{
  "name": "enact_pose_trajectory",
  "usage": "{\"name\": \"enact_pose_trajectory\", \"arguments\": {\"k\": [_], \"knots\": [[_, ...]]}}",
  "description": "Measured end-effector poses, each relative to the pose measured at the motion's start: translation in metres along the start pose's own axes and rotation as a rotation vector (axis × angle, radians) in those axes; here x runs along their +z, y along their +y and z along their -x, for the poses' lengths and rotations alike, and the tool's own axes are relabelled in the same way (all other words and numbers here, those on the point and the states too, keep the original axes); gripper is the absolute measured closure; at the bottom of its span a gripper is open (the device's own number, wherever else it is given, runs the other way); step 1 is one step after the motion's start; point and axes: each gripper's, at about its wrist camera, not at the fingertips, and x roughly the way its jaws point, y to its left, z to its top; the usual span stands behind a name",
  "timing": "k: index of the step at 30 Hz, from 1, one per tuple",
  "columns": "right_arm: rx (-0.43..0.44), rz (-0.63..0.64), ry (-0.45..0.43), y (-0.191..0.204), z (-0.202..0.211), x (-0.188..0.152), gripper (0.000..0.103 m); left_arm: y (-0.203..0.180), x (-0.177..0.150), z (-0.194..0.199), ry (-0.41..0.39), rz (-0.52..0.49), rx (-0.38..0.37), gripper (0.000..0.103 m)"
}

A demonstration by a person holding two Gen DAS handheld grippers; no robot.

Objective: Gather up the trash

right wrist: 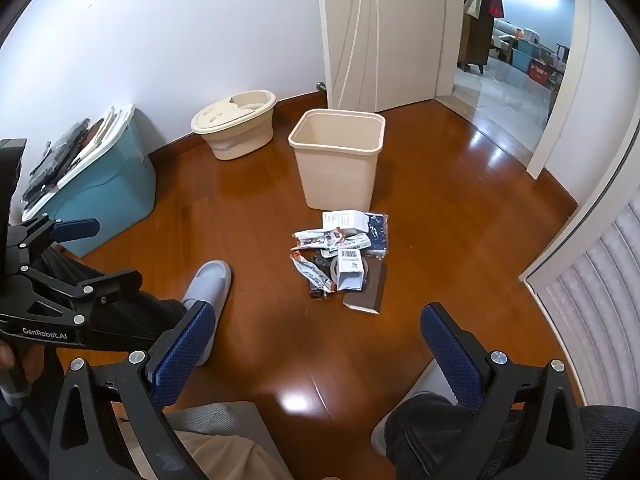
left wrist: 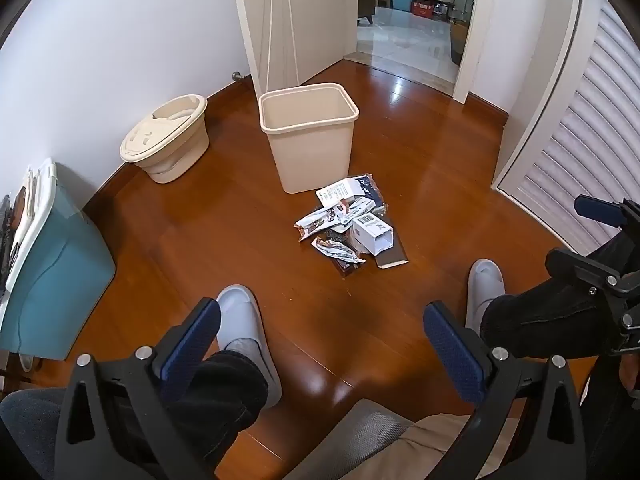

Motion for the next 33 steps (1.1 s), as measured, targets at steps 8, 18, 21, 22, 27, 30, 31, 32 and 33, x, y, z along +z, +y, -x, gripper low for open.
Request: {"name": "enact_pose_trajectory", "arguments": {"k": [8, 18, 21, 22, 27, 30, 31, 32, 33], "knots": [[-0.011, 0.003, 0.001, 0.0006, 0.0004, -0.0003, 0.000, -0.0028, 0.0003, 0.0024, 0.002, 0.005, 0.008, 0.000], [-0.009, 0.006, 0.002, 0.0011, 0.0014, 0.0004, 0.000, 0.0025, -0.0001, 0.0012, 0.004, 0.010, -0.005, 0.000], [-0.009, 0.006, 0.002, 0.0012, 0.0015, 0.0004, 0.000, 0.0029, -0.0007, 0.0009, 0.004, 0.011, -0.007, 0.000], [-0.010, 0.006, 0.002, 0.0013, 0.0015, 0.0005, 0.000, 0.0029, -0.0007, 0.0009, 0.004, 0.011, -0.006, 0.000], [-0.010, 0.007, 0.002, 0.0015, 0.0016, 0.0006, 0.000, 0.0029, -0.0002, 0.0010, 0.005, 0.011, -0.005, 0.000], [-0.009, 0.005, 0.001, 0.0013, 0.0018, 0.0005, 0.000, 0.0034, -0.0002, 0.0010, 0.004, 0.011, -0.007, 0.000], [-0.009, 0.006, 0.001, 0.0015, 0.0017, 0.0005, 0.000, 0.0035, -0.0001, 0.0009, 0.004, 0.011, -0.007, 0.000], [-0.010, 0.006, 0.001, 0.0016, 0.0018, 0.0005, 0.000, 0.0035, 0.0000, 0.0009, 0.004, 0.012, -0.008, 0.000], [-0.010, 0.006, 0.001, 0.0016, 0.0018, 0.0005, 0.000, 0.0035, 0.0001, 0.0009, 0.005, 0.012, -0.007, 0.000]]}}
